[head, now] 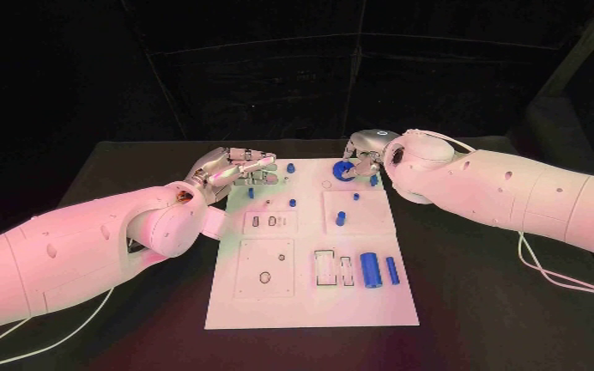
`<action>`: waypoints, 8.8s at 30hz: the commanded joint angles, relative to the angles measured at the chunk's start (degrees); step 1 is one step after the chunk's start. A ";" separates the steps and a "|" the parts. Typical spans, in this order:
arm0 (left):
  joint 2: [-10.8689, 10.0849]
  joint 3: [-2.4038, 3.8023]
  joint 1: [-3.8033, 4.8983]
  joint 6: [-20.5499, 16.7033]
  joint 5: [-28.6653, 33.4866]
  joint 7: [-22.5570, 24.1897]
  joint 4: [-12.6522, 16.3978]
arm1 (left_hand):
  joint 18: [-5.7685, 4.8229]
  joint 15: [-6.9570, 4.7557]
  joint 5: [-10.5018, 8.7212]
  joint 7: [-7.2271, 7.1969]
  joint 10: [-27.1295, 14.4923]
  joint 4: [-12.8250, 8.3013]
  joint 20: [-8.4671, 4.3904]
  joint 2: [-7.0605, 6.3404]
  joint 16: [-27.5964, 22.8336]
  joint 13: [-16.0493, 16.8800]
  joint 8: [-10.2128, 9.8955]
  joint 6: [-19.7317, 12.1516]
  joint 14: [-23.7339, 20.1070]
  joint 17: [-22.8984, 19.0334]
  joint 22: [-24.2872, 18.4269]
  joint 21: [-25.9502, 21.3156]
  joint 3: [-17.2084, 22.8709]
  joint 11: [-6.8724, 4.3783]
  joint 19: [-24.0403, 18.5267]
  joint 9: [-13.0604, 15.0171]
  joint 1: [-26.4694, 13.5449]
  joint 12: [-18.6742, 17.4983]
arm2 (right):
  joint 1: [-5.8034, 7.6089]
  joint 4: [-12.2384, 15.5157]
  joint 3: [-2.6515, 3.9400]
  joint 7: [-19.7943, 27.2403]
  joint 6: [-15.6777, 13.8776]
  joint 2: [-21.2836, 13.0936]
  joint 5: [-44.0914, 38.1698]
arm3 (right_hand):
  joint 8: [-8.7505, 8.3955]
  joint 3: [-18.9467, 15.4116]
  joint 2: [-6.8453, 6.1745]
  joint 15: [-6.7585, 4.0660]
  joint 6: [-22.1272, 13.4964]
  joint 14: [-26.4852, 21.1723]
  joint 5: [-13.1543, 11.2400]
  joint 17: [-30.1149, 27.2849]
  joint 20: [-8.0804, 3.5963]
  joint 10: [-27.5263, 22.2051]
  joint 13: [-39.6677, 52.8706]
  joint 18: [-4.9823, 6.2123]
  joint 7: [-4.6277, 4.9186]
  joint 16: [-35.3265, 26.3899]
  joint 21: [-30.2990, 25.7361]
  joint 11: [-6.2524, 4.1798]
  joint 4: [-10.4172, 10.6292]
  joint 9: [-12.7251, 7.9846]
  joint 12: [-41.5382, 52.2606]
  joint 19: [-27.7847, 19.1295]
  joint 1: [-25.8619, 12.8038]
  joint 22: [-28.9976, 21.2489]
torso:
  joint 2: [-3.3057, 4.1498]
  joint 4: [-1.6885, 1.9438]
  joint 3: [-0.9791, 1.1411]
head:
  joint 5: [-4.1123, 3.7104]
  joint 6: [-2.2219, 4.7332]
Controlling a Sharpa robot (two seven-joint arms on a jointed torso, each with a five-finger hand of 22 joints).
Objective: Assemble the parts on the task board
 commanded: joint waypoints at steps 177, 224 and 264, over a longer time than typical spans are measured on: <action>-4.18 0.04 1.80 -1.65 0.07 8.08 -2.52 | 0.43 -0.20 -0.08 1.65 1.88 -1.78 -0.41 1.84 -0.06 0.23 0.06 1.05 1.91 0.79 -0.04 -0.42 0.93 -0.28 1.47 0.15 1.45 0.17 | -2.39 9.82 -0.32 17.29 -14.74 -15.62 19.16 | -1.13 -3.80 -1.86 0.06 -2.13 5.96 3.65 15.06 0.32 2.69 10.63 0.66 -0.01 0.14 -2.82 0.17 1.51 -0.07 -4.09 -0.72 0.82 0.69 | -1.51 -2.78 0.70 | 1.23 0.70; -3.58 0.04 1.76 -0.75 0.07 6.91 -2.92 | 0.41 -0.21 -0.08 1.68 1.96 -1.80 -0.46 1.83 -0.06 0.20 0.03 1.02 1.93 0.83 -0.04 -0.41 0.93 -0.27 1.59 0.12 1.35 0.19 | -5.57 2.10 -0.28 15.59 -11.59 -9.02 18.89 | 0.18 -3.82 1.18 0.03 -1.91 5.96 1.69 15.06 0.28 3.42 11.57 0.38 -0.15 0.14 -2.28 0.08 1.49 0.23 -3.12 0.12 2.13 2.16 | -1.40 -2.67 0.66 | 1.67 -0.67; -3.34 0.03 1.75 0.09 0.07 6.48 -3.28 | 0.39 -0.20 -0.08 1.70 1.93 -1.81 -0.47 1.81 -0.09 0.18 0.00 0.97 1.89 0.83 -0.04 -0.43 0.91 -0.24 1.61 0.09 1.29 0.16 | -5.59 0.91 -0.28 13.86 -9.40 -7.25 16.25 | 0.91 -3.28 2.32 -0.19 0.63 5.96 1.32 15.06 0.05 3.71 11.92 0.25 -0.30 0.14 -2.02 -0.12 1.09 0.25 -2.77 0.44 2.52 2.82 | -1.39 -2.69 0.73 | 1.99 -1.30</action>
